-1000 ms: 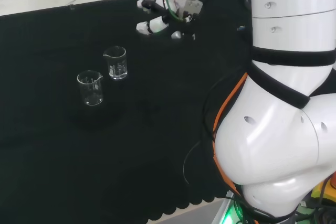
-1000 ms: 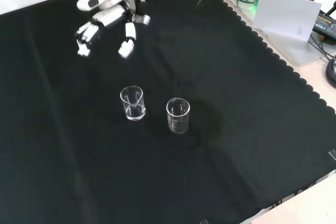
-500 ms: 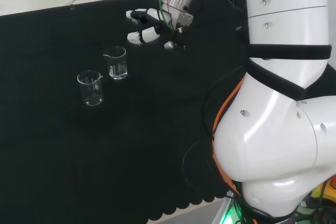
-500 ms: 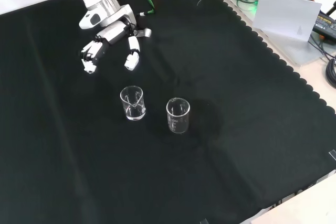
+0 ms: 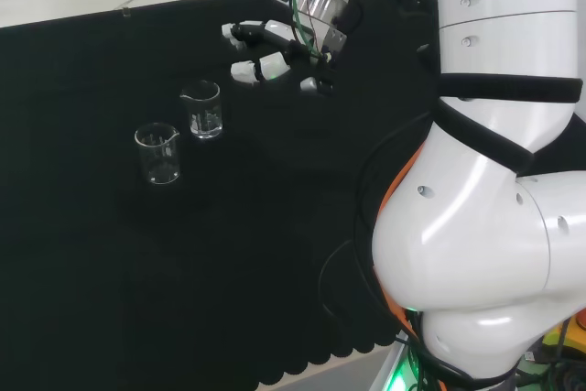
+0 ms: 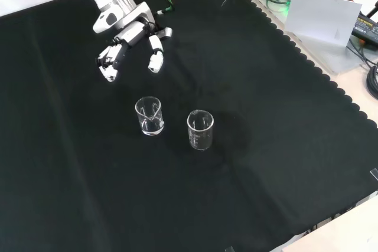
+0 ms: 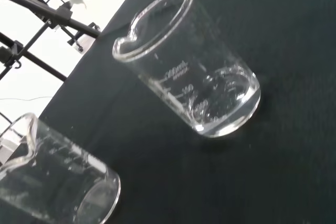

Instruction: Pick up the beaker on the right.

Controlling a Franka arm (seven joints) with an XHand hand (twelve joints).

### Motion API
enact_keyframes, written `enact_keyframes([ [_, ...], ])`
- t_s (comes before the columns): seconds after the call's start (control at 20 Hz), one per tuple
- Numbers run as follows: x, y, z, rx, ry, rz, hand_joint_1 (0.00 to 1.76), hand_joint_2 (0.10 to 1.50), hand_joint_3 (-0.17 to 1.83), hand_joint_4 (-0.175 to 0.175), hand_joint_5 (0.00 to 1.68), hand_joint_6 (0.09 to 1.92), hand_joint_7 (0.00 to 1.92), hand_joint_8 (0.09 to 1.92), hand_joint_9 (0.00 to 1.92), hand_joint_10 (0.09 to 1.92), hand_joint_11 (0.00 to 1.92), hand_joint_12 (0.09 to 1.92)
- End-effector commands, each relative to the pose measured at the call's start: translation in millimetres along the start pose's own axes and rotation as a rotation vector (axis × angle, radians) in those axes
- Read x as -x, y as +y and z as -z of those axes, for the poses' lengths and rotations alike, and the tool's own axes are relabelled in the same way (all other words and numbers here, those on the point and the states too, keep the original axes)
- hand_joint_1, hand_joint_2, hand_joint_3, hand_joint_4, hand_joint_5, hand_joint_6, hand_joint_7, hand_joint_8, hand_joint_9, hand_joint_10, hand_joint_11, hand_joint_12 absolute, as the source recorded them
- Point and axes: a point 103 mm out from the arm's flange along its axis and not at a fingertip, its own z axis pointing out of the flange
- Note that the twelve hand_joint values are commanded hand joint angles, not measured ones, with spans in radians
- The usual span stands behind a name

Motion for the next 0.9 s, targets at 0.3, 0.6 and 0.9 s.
enact_keyframes([
  [0.3, 1, -9, -21, -0.008, 0.019, 0.005, 0.73, 0.56, 0.62, -0.017, 0.31, 0.09, 0.25, 0.57, 0.36, 0.61, 0.0, 1.22],
  [0.6, 4, -13, -34, 0.007, 0.012, 0.001, 0.75, 0.54, 0.61, -0.017, 0.3, 0.09, 0.21, 0.56, 0.33, 0.59, 0.0, 1.2],
  [0.9, 6, -6, -56, -0.024, 0.025, -0.001, 0.78, 0.53, 0.61, -0.019, 0.3, 0.09, 0.2, 0.56, 0.33, 0.59, 0.0, 1.19],
])
